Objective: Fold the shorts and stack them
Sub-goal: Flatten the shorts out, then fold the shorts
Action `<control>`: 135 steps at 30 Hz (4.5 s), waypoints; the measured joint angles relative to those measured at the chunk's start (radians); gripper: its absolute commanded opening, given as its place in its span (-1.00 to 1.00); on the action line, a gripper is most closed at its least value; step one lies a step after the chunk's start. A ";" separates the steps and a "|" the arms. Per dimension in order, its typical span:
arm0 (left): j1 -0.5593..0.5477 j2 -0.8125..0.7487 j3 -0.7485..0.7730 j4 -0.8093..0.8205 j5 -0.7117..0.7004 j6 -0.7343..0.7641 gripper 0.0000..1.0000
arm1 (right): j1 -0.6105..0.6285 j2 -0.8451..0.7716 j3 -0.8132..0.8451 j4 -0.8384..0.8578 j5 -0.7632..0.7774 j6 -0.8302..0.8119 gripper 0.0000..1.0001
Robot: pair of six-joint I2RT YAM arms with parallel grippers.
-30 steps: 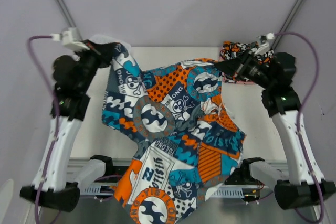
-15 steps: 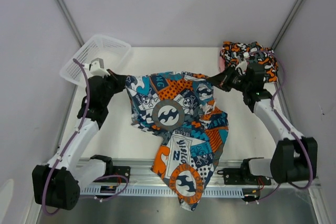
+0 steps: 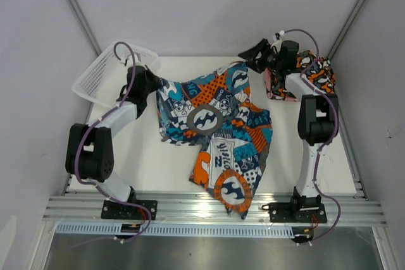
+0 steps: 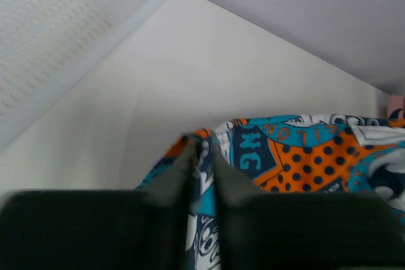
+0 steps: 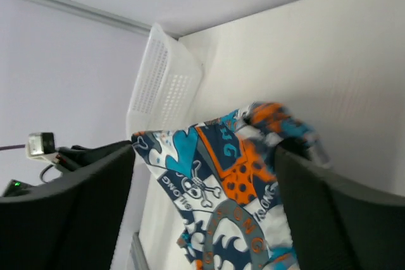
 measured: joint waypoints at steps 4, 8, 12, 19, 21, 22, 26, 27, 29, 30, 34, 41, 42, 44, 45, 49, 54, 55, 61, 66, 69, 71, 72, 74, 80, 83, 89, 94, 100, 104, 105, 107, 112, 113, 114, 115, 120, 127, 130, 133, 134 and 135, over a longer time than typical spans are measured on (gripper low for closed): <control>-0.001 0.063 0.125 -0.093 -0.034 0.005 0.98 | -0.017 0.118 0.124 0.002 0.019 -0.014 0.99; -0.014 0.014 0.151 -0.185 -0.085 0.017 0.98 | -0.046 0.105 0.118 -0.068 0.042 -0.068 0.99; -0.068 -0.149 0.084 -0.273 -0.110 0.040 0.98 | -0.087 -0.023 0.006 -0.196 0.090 -0.169 0.98; -0.439 -0.412 0.016 -0.315 -0.150 0.116 0.98 | -0.192 -0.425 -0.375 -0.338 0.225 -0.269 0.25; -0.531 -0.440 -0.005 -0.329 -0.156 0.134 0.98 | -0.211 -0.506 -0.443 -0.382 0.283 -0.297 0.10; -0.571 -0.448 -0.016 -0.341 -0.164 0.141 0.98 | -0.213 -0.527 -0.460 -0.403 0.308 -0.310 0.08; -0.705 -0.455 -0.066 -0.409 -0.216 0.159 0.98 | -0.209 -0.531 -0.498 -0.452 0.374 -0.350 0.10; -0.729 -0.455 -0.081 -0.426 -0.227 0.161 0.98 | -0.208 -0.523 -0.509 -0.467 0.386 -0.356 0.10; -0.795 -0.455 -0.103 -0.454 -0.236 0.161 0.98 | -0.208 -0.503 -0.521 -0.478 0.399 -0.362 0.13; -0.818 -0.455 -0.111 -0.466 -0.241 0.160 0.98 | -0.208 -0.488 -0.525 -0.482 0.406 -0.366 0.16; -0.884 -0.455 -0.134 -0.490 -0.258 0.153 0.98 | -0.208 -0.429 -0.535 -0.483 0.423 -0.370 0.13; -0.979 -0.452 -0.153 -0.493 -0.262 0.135 0.98 | -0.201 -0.319 -0.534 -0.460 0.426 -0.368 0.07; -0.985 -0.452 -0.155 -0.494 -0.262 0.134 0.98 | -0.200 -0.304 -0.534 -0.453 0.426 -0.367 0.06; -0.993 -0.452 -0.156 -0.502 -0.264 0.127 0.98 | -0.194 -0.273 -0.527 -0.450 0.426 -0.364 0.04; -0.997 -0.452 -0.156 -0.508 -0.266 0.125 0.98 | -0.191 -0.259 -0.521 -0.449 0.426 -0.360 0.00; -1.020 -0.452 -0.157 -0.520 -0.273 0.113 0.99 | -0.178 -0.226 -0.490 -0.426 0.423 -0.348 -0.01; -1.035 -0.450 -0.162 -0.532 -0.283 0.107 0.98 | -0.174 -0.211 -0.482 -0.391 0.419 -0.335 0.00; -1.036 -0.449 -0.162 -0.536 -0.285 0.107 0.98 | -0.174 -0.211 -0.482 -0.389 0.419 -0.333 0.00; -1.038 -0.448 -0.162 -0.546 -0.303 0.108 0.98 | -0.183 -0.204 -0.477 -0.372 0.419 -0.315 0.00; -1.040 -0.445 -0.162 -0.559 -0.313 0.108 0.98 | -0.175 -0.163 -0.431 -0.362 0.419 -0.306 0.00; -1.043 -0.436 -0.162 -0.564 -0.317 0.108 0.98 | -0.165 -0.151 -0.420 -0.357 0.421 -0.305 -0.03; -1.047 -0.430 -0.162 -0.566 -0.319 0.108 0.98 | -0.158 -0.140 -0.405 -0.359 0.426 -0.306 -0.23; -1.049 -0.428 -0.162 -0.566 -0.319 0.108 0.98 | -0.154 -0.132 -0.396 -0.362 0.430 -0.309 -0.24; -1.054 -0.425 -0.162 -0.567 -0.319 0.109 0.98 | -0.147 -0.116 -0.375 -0.375 0.440 -0.309 -0.35; -1.074 -0.401 -0.161 -0.558 -0.306 0.126 0.98 | -0.108 -0.086 -0.314 -0.434 0.528 -0.334 -1.00; -1.116 -0.355 -0.148 -0.555 -0.290 0.154 0.98 | -0.097 -0.101 -0.318 -0.451 0.567 -0.336 -1.00; -1.232 -0.193 -0.038 -0.557 -0.274 0.186 0.98 | -0.076 -0.200 -0.399 -0.526 0.649 -0.351 -1.00; -1.366 -0.071 0.063 -0.557 -0.262 0.190 0.90 | -0.072 -0.264 -0.474 -0.542 0.645 -0.350 -1.00; -1.485 0.078 0.149 -0.573 -0.234 0.192 0.72 | -0.074 -0.264 -0.502 -0.526 0.631 -0.351 -1.00; -1.506 0.111 0.150 -0.623 -0.226 0.168 0.72 | -0.074 -0.272 -0.529 -0.480 0.628 -0.350 -1.00; -1.509 0.111 0.150 -0.632 -0.227 0.160 0.72 | -0.074 -0.276 -0.541 -0.463 0.627 -0.349 -1.00; -1.520 0.113 0.150 -0.645 -0.232 0.138 0.68 | -0.076 -0.280 -0.557 -0.433 0.620 -0.349 -1.00; -1.550 0.172 0.178 -0.699 -0.276 0.075 0.50 | -0.108 -0.292 -0.608 -0.350 0.562 -0.341 -1.00; -1.552 0.189 0.184 -0.714 -0.288 0.061 0.40 | -0.112 -0.297 -0.620 -0.333 0.557 -0.339 -1.00; -1.553 0.202 0.188 -0.724 -0.294 0.051 0.36 | -0.113 -0.301 -0.630 -0.322 0.555 -0.337 -1.00; -1.553 0.222 0.200 -0.746 -0.308 0.030 0.33 | -0.114 -0.304 -0.637 -0.313 0.555 -0.335 -1.00; -1.552 0.315 0.302 -0.880 -0.381 -0.066 0.26 | -0.116 -0.309 -0.650 -0.296 0.553 -0.332 -1.00; -1.552 0.338 0.331 -0.977 -0.430 -0.143 -0.06 | -0.120 -0.309 -0.650 -0.294 0.543 -0.331 -1.00; -1.552 0.348 0.344 -1.005 -0.443 -0.160 -0.28 | -0.123 -0.309 -0.651 -0.294 0.538 -0.331 -1.00; -1.552 0.356 0.346 -1.011 -0.443 -0.165 -0.35 | -0.127 -0.309 -0.652 -0.295 0.532 -0.331 -1.00; -1.553 0.358 0.346 -1.012 -0.441 -0.165 -0.32 | -0.129 -0.309 -0.652 -0.295 0.530 -0.331 -1.00; -1.553 0.359 0.346 -1.012 -0.441 -0.164 -0.31 | -0.130 -0.309 -0.652 -0.295 0.529 -0.331 -1.00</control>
